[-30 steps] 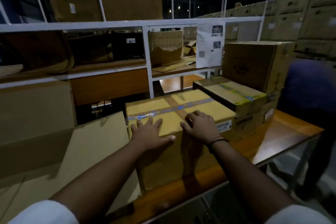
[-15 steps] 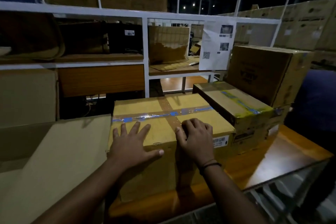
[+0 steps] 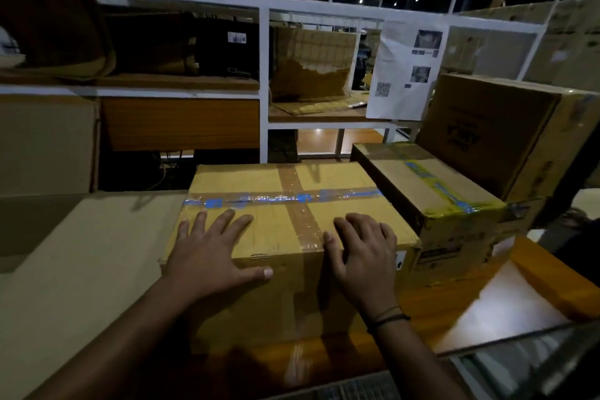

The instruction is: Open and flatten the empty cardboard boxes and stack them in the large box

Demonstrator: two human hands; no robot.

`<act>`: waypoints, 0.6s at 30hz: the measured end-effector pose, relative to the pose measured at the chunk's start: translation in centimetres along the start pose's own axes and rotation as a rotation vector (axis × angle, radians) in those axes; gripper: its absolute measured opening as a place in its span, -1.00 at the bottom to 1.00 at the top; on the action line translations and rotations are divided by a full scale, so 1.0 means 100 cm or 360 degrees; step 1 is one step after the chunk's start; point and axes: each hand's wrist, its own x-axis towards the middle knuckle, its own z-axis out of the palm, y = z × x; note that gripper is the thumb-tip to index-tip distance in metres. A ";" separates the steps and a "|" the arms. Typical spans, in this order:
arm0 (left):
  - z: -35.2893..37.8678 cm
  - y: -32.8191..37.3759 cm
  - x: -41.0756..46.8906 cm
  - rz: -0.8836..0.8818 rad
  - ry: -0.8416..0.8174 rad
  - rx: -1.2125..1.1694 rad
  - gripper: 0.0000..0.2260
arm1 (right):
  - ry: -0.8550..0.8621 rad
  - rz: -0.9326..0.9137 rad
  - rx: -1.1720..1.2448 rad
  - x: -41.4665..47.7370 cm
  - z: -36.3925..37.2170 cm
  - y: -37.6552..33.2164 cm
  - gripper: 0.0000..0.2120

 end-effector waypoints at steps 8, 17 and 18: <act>-0.002 0.022 -0.023 -0.0199 0.0071 -0.0093 0.19 | 0.0123 -0.0074 0.0069 -0.009 0.006 0.015 -0.45; 0.016 0.045 -0.049 -0.0270 0.0573 -0.0189 -0.03 | 0.0027 -0.0124 -0.0029 -0.020 -0.004 0.034 -0.40; 0.018 0.047 -0.049 -0.0298 0.0611 -0.0186 -0.07 | 0.0019 -0.0117 -0.0037 -0.020 -0.005 0.035 -0.38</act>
